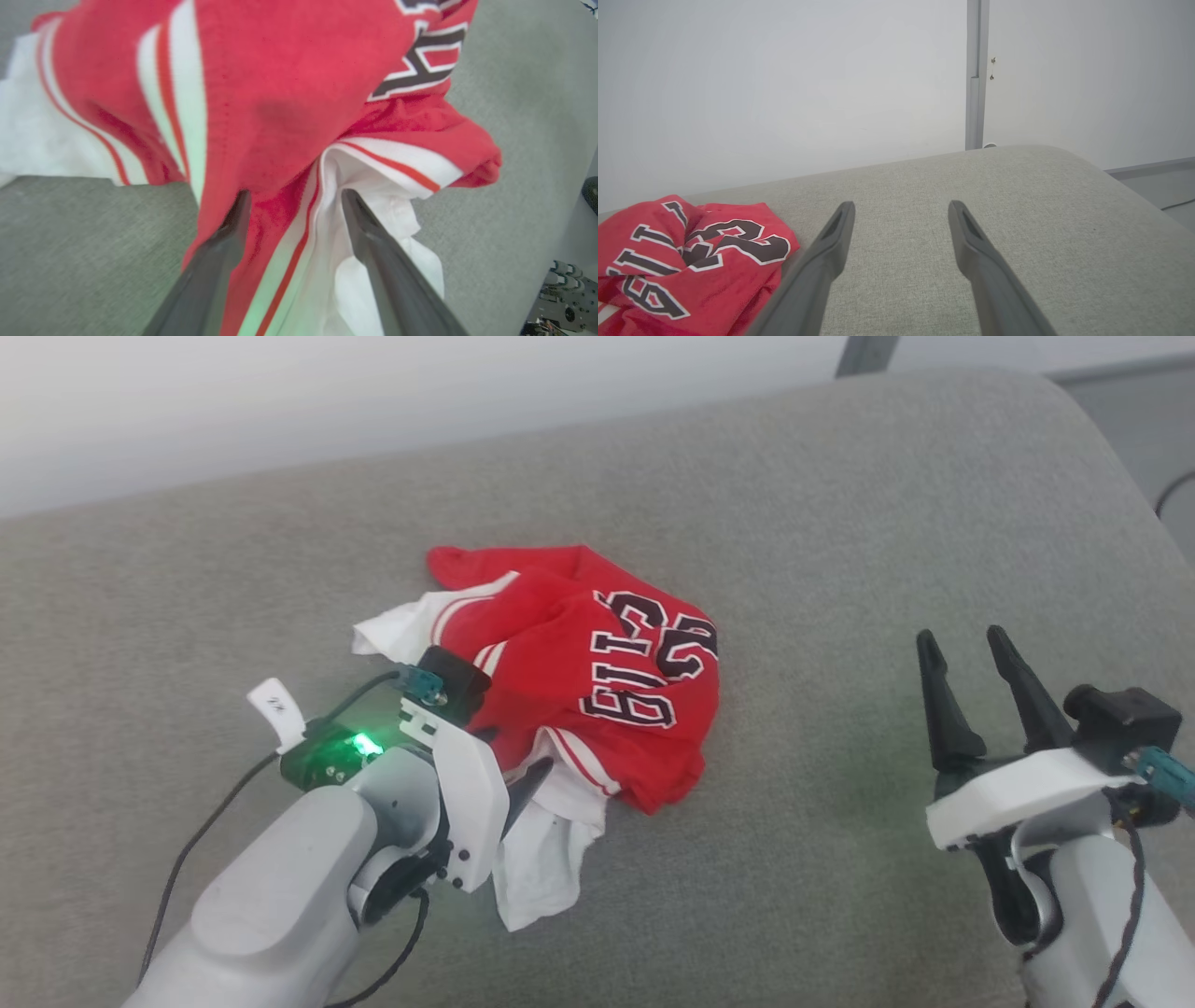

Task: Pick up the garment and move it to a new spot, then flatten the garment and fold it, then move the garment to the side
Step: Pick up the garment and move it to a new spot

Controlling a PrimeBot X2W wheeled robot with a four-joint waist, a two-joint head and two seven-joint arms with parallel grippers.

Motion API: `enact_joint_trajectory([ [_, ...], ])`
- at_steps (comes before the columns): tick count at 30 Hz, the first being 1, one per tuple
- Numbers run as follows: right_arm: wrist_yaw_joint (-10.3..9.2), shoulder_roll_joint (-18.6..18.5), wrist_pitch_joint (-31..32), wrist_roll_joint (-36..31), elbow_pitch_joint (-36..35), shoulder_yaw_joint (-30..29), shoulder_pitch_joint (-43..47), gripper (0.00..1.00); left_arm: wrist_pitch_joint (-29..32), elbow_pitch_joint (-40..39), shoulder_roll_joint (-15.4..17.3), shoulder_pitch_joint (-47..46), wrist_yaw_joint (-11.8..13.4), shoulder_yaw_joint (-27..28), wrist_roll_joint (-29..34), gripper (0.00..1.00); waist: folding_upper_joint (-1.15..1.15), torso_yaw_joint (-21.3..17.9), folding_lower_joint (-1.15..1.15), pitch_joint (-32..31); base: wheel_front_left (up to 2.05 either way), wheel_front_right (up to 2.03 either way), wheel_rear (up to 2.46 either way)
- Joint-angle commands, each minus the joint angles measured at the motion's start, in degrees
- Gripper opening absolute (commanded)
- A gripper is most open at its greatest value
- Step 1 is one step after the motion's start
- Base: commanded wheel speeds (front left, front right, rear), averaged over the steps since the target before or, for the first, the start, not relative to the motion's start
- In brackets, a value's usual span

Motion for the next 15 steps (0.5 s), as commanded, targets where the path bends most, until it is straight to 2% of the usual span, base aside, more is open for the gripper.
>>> enact_joint_trajectory([
  [1,0.03,-0.6,0.1,-0.2,0.1,-0.2,0.9,1.0,-1.3,-0.7,0.3,-0.3,-0.4,0.5,-0.4,1.0,0.0,1.6,0.0,-1.9,0.0,0.0,0.0],
  [4,0.03,-0.9,0.3,-0.4,-0.1,-0.7,1.7,1.0,-3.2,-1.6,0.9,0.3,-0.5,1.3,-1.0,1.0,0.0,2.8,0.0,-3.4,0.0,0.0,0.0],
  [10,0.03,-1.8,1.6,-1.0,-1.7,-1.6,4.6,1.0,-11.0,-3.6,4.2,3.4,0.1,5.1,-1.9,1.0,0.0,6.7,0.0,-7.9,0.0,0.0,0.0],
  [15,0.03,-2.2,2.7,-1.3,-2.8,-2.6,6.4,1.0,-17.0,-3.8,7.3,6.2,1.7,9.3,-2.3,1.0,0.0,9.2,0.0,-10.1,0.0,0.0,0.0],
])
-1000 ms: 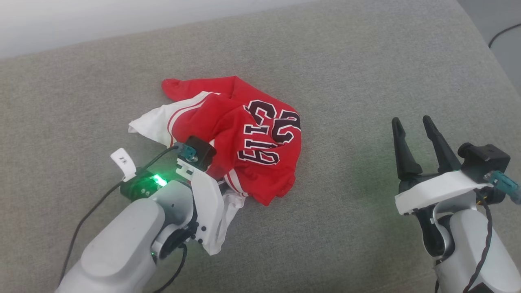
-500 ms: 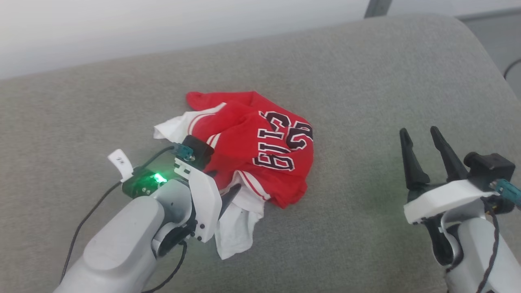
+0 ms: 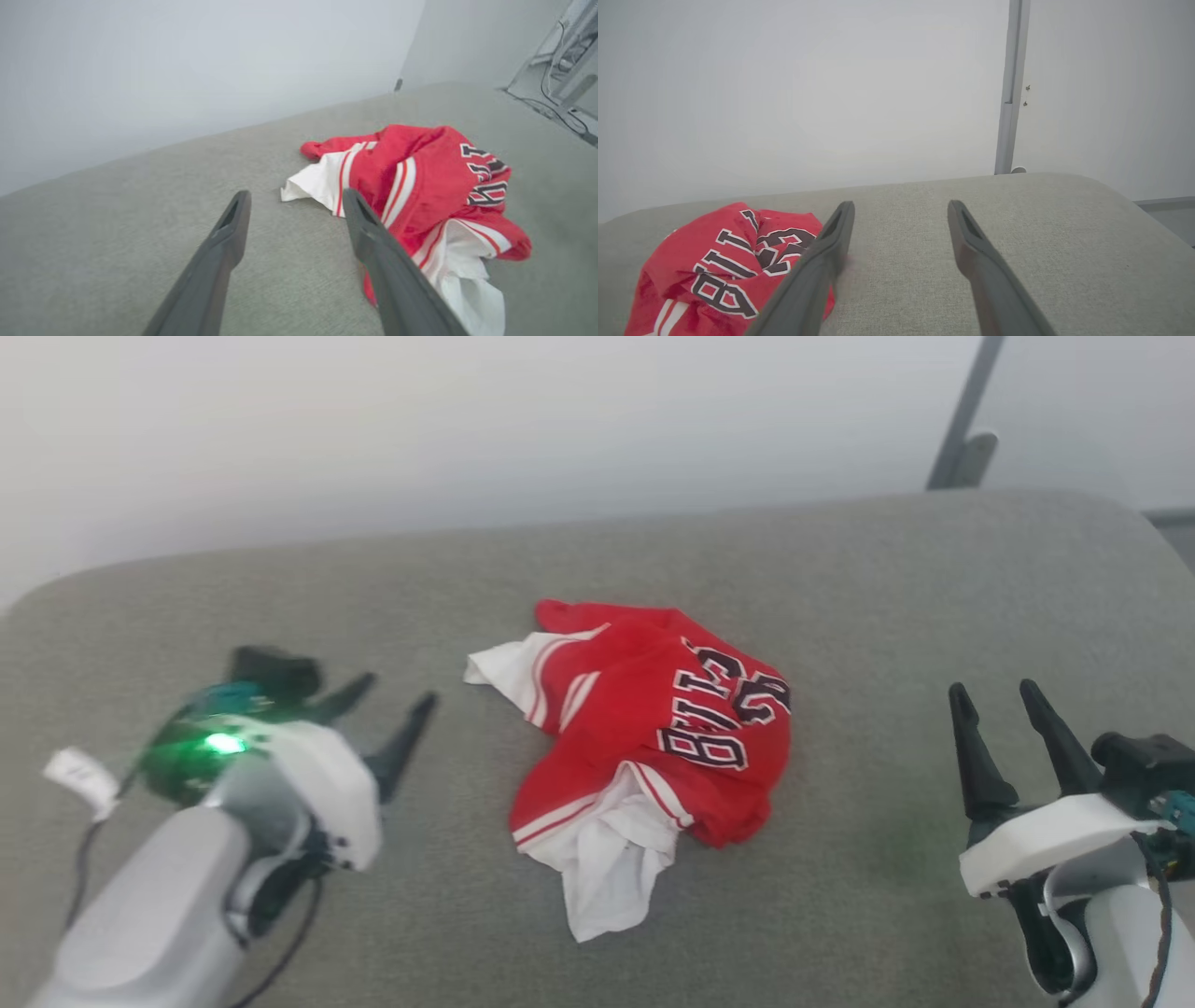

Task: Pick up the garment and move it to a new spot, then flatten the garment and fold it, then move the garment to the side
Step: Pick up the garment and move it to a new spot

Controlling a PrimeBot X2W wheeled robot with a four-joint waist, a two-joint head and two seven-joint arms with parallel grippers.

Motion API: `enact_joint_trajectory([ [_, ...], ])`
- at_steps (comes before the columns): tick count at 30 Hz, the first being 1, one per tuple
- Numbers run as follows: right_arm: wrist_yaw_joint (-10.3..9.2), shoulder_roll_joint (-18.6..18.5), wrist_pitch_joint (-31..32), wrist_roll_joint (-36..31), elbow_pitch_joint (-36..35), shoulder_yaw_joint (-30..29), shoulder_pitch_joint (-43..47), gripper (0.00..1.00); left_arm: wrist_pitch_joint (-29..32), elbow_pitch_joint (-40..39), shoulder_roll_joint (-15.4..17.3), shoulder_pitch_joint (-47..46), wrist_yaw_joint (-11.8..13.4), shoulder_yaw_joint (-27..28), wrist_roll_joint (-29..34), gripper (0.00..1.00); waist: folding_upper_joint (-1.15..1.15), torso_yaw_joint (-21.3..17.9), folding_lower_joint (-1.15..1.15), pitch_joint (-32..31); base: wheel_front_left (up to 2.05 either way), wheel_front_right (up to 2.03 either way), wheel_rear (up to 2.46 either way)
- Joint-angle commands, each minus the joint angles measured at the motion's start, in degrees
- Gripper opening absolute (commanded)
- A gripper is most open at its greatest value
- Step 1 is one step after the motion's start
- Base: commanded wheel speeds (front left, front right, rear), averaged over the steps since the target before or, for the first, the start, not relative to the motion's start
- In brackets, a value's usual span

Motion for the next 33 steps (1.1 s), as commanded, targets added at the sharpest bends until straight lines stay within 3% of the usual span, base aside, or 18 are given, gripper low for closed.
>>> enact_joint_trajectory([
  [1,0.03,-0.1,0.4,-0.3,-0.5,-0.5,1.0,1.0,-2.7,0.1,1.0,1.4,0.7,1.9,-0.4,1.0,0.0,2.0,0.0,-1.8,0.0,0.0,0.0],
  [13,0.03,-0.3,1.1,-0.4,-1.9,-2.5,3.5,1.0,-21.3,5.1,6.6,11.3,3.4,13.4,-2.6,1.0,0.0,4.8,0.0,-3.4,0.0,0.0,0.0],
  [18,0.03,-0.5,0.8,-0.2,-1.7,-3.0,4.3,1.0,-22.9,6.0,7.0,15.5,3.5,16.6,-3.1,1.0,0.0,5.3,0.0,-3.5,0.0,0.0,0.0],
  [33,0.03,-0.4,1.1,-0.8,-2.3,-4.0,5.0,1.0,-23.2,2.0,4.2,22.8,2.5,23.5,-0.1,1.0,0.0,5.3,0.0,-3.8,0.0,0.0,0.0],
])
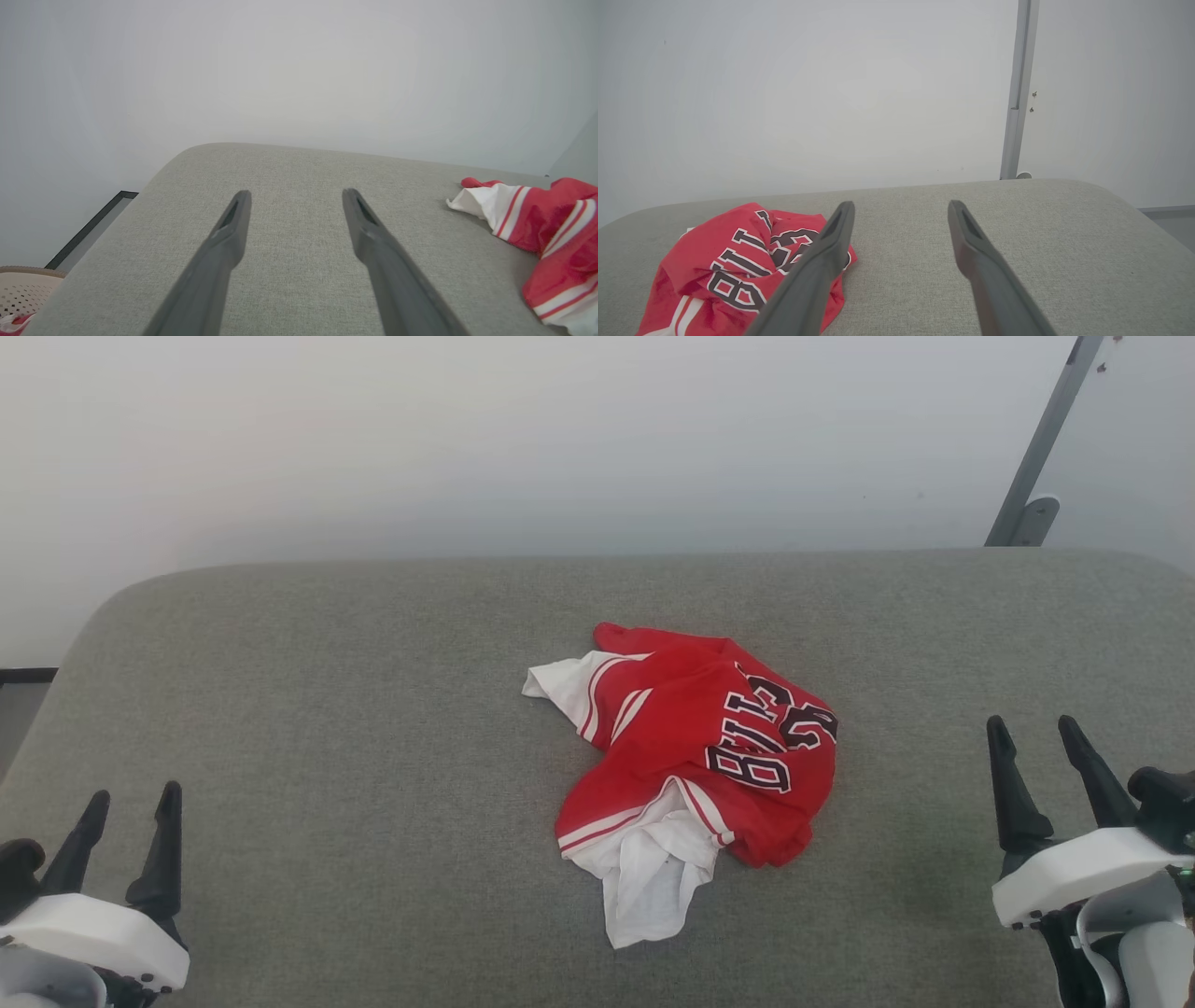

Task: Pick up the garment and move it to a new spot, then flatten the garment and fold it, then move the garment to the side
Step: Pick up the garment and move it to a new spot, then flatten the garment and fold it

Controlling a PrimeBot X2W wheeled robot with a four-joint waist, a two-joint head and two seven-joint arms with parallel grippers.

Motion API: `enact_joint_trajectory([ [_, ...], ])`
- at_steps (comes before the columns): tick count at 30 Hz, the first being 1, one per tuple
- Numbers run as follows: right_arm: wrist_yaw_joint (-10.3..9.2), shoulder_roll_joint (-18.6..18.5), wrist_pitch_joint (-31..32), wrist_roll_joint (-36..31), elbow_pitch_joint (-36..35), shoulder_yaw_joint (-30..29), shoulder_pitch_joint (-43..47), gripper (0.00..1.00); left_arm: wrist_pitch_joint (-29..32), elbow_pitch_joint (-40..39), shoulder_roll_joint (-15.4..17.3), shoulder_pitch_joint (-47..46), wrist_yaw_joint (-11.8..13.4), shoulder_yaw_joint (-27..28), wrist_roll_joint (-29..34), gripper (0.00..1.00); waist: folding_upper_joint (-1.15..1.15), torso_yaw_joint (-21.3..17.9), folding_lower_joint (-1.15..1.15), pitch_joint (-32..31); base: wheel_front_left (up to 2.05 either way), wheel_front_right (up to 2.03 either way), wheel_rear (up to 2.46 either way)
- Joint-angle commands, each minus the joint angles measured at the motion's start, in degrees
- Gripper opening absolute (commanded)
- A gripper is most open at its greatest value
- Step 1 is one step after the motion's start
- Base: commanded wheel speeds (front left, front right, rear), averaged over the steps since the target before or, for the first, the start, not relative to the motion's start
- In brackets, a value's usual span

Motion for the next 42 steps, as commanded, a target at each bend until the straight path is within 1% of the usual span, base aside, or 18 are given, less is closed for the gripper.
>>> enact_joint_trajectory([
  [1,0.03,0.2,0.0,-0.2,-0.3,-0.1,0.5,1.0,-0.2,-0.3,0.0,0.5,-0.2,0.2,0.6,1.0,0.0,0.0,0.0,0.0,0.0,0.0,0.0],
  [9,0.03,0.3,0.0,0.0,-0.3,0.1,0.6,1.0,0.1,-1.3,-0.9,0.8,-0.5,0.3,1.2,1.0,0.0,-0.4,0.0,0.1,0.0,0.0,0.0],
  [14,0.03,0.3,0.3,0.1,-0.4,0.5,0.0,1.0,2.4,-3.1,-0.3,-1.7,-1.2,-1.1,1.2,1.0,0.0,-1.0,0.0,0.7,0.0,0.0,0.0],
  [19,0.03,0.8,0.3,-0.3,-0.9,1.7,-1.3,1.0,5.3,-5.0,0.6,-5.4,-1.7,-2.8,2.0,1.0,0.0,-3.0,0.0,2.0,0.0,0.0,0.0],
  [24,0.03,1.6,-0.2,-0.3,-0.5,3.1,-2.8,1.0,9.0,-6.3,1.5,-10.3,-3.0,-4.9,2.0,1.0,0.0,-6.5,0.0,3.7,0.0,0.0,0.0],
  [29,0.03,2.6,-0.8,-0.3,0.2,5.1,-4.4,1.0,12.8,-6.7,2.6,-15.4,-4.0,-6.4,1.1,1.0,0.0,-11.4,0.0,5.9,0.0,0.0,0.0],
  [35,0.03,3.7,-1.8,0.5,1.6,7.4,-6.6,1.0,17.9,-6.2,4.5,-21.2,-5.1,-9.4,0.5,1.0,0.0,-17.3,0.0,9.0,0.0,0.0,0.0],
  [40,0.03,4.3,-2.9,0.5,3.0,8.6,-7.7,1.0,22.7,-5.2,5.7,-25.3,-5.6,-12.9,-0.8,1.0,0.0,-20.9,0.0,11.4,0.0,0.0,0.0],
  [42,0.03,4.5,-3.2,0.7,3.2,8.8,-7.9,1.0,23.8,-5.0,6.0,-26.1,-5.6,-13.8,-1.3,1.0,0.0,-21.5,0.0,11.8,0.0,0.0,0.0],
])
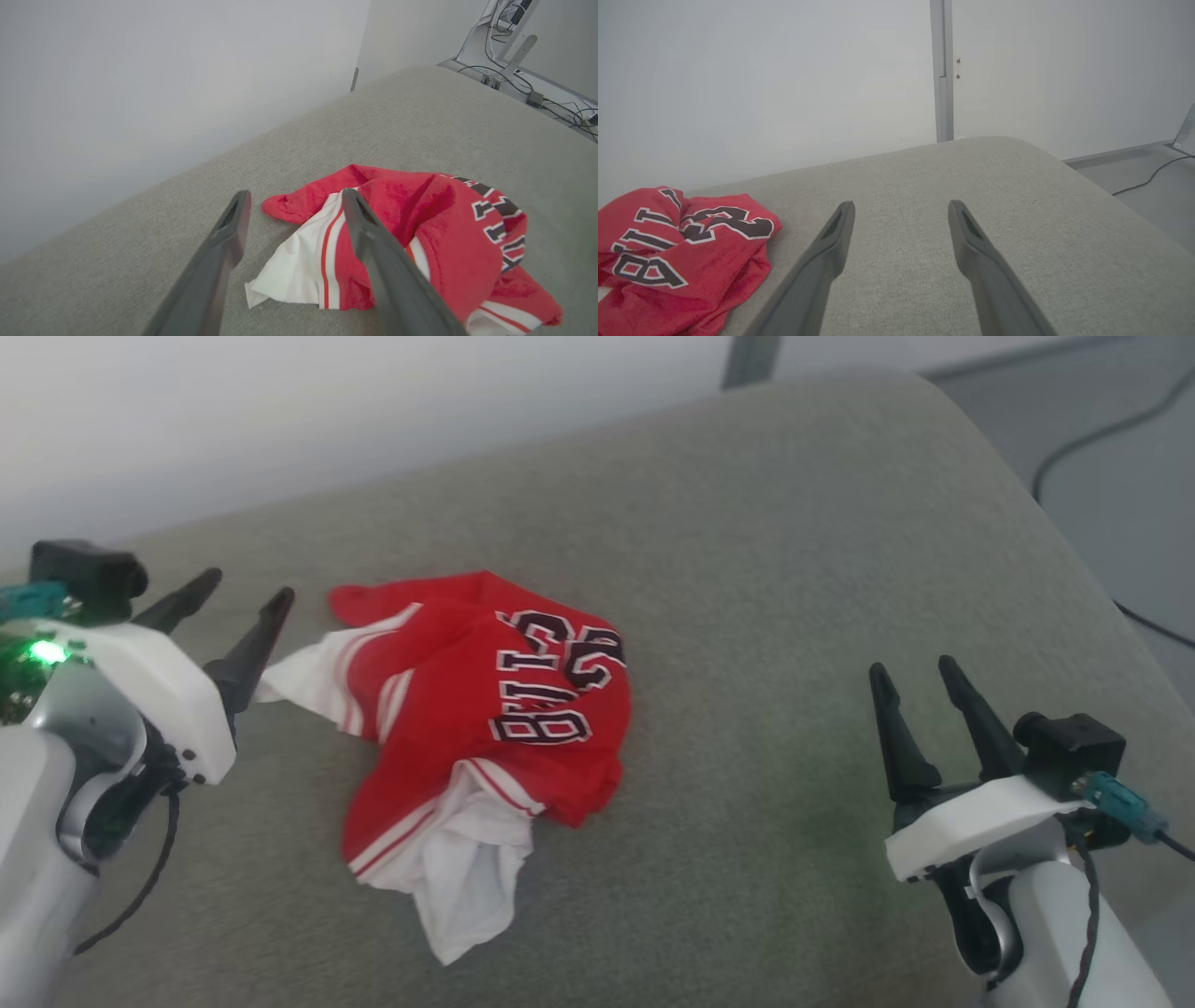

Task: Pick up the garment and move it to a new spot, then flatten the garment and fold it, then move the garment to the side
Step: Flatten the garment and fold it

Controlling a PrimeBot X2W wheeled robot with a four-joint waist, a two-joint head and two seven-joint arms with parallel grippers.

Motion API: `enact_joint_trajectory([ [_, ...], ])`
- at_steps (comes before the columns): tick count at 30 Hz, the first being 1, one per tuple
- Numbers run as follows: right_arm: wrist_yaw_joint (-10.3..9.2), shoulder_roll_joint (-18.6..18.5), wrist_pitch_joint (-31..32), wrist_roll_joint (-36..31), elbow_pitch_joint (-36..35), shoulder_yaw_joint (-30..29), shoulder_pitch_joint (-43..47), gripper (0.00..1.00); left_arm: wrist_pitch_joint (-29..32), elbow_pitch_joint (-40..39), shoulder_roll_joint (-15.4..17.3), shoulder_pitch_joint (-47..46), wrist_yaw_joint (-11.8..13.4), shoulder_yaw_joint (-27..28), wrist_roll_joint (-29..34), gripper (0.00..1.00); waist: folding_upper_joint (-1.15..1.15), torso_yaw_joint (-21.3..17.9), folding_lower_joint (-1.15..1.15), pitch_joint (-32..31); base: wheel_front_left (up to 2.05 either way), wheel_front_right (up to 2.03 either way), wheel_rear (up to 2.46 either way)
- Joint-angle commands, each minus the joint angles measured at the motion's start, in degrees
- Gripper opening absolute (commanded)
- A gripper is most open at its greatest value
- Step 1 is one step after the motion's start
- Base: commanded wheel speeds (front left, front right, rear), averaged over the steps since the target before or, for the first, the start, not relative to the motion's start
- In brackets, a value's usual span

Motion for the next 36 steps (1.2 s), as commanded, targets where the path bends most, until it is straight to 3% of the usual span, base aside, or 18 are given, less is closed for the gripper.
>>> enact_joint_trajectory([
  [1,0.03,0.5,-0.5,0.2,0.4,0.4,-0.7,1.0,1.4,0.5,0.5,-1.3,-0.2,-0.8,-1.0,1.0,0.0,-2.6,0.0,2.4,0.0,0.0,0.0],
  [7,0.03,1.3,-1.6,1.0,1.6,0.8,-1.9,1.0,12.0,3.0,2.2,-5.9,-0.3,-7.9,-5.4,1.0,0.0,-4.5,0.0,5.1,0.0,0.0,0.0],
  [17,0.03,1.8,-2.0,0.9,2.1,0.9,-3.7,1.0,23.4,10.6,2.5,-13.0,-0.3,-15.1,-5.1,1.0,0.0,-4.3,0.0,8.3,0.0,0.0,0.0],
  [36,0.03,2.4,-2.0,0.9,1.6,1.0,-5.0,1.0,31.1,26.4,0.8,-19.2,0.6,-20.1,-4.8,1.0,0.0,-4.1,0.0,11.2,0.0,0.0,0.0],
])
